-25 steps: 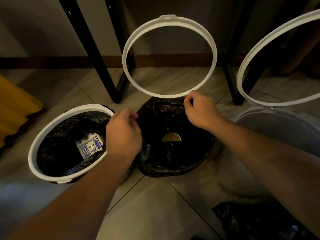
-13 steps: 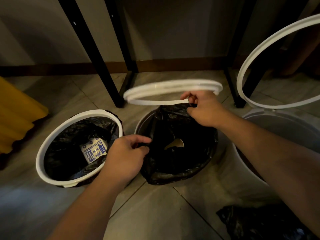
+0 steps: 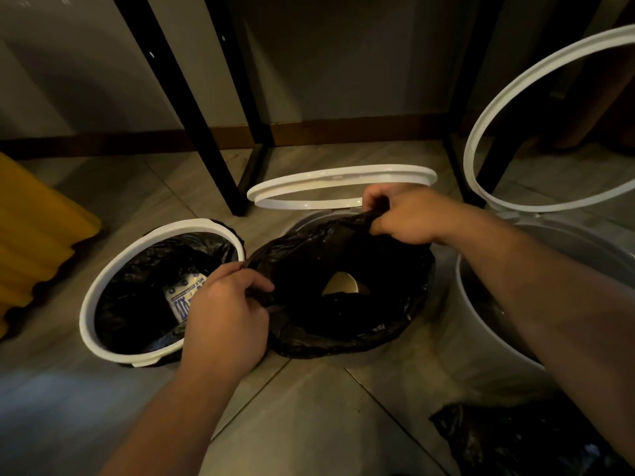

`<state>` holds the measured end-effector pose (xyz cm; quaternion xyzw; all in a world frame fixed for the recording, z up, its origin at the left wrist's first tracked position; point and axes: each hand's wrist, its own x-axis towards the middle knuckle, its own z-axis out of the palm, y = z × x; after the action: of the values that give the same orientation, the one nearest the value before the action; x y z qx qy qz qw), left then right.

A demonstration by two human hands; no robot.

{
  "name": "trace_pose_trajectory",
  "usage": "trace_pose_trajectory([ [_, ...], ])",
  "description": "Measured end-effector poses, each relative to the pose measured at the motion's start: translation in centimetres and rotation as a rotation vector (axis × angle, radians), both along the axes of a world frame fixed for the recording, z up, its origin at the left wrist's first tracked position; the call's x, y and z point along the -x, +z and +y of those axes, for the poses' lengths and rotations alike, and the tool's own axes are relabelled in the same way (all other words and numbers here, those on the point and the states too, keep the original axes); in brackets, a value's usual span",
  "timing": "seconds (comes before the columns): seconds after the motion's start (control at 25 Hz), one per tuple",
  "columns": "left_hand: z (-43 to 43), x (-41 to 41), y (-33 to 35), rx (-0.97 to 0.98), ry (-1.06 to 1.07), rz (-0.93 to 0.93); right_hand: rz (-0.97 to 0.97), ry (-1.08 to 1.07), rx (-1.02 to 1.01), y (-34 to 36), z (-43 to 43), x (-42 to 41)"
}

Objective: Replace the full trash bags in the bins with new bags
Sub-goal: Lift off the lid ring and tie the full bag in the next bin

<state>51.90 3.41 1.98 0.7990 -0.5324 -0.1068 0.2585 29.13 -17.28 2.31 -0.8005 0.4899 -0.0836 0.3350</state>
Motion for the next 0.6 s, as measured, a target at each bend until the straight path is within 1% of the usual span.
trace_pose_trajectory([
  [0.08,0.8,0.1,-0.2,0.038,0.081,0.102,-0.090,-0.029,0.032,0.6,0.2,0.1],
  [0.16,1.2,0.3,-0.2,0.060,0.147,0.197,-0.115,-0.009,0.062,1.1,0.6,-0.1],
  [0.24,1.3,0.6,-0.1,0.045,0.145,0.240,-0.053,0.078,0.045,1.9,1.2,-0.5],
  [0.32,1.1,0.8,0.1,0.032,0.103,0.202,0.091,0.172,0.006,2.3,1.7,-1.2],
  [0.36,1.0,1.0,0.2,0.035,0.093,0.184,0.160,0.186,0.011,2.3,1.8,-1.7],
  [0.4,1.0,1.0,0.3,0.047,0.094,0.182,0.188,0.190,0.042,2.2,1.8,-2.1],
  [0.48,1.0,0.7,0.5,0.075,0.109,0.190,0.141,0.196,0.114,2.4,1.8,-2.6],
  [0.6,1.2,-0.1,0.5,0.090,0.151,0.222,-0.028,0.165,0.133,2.6,1.6,-2.3],
])
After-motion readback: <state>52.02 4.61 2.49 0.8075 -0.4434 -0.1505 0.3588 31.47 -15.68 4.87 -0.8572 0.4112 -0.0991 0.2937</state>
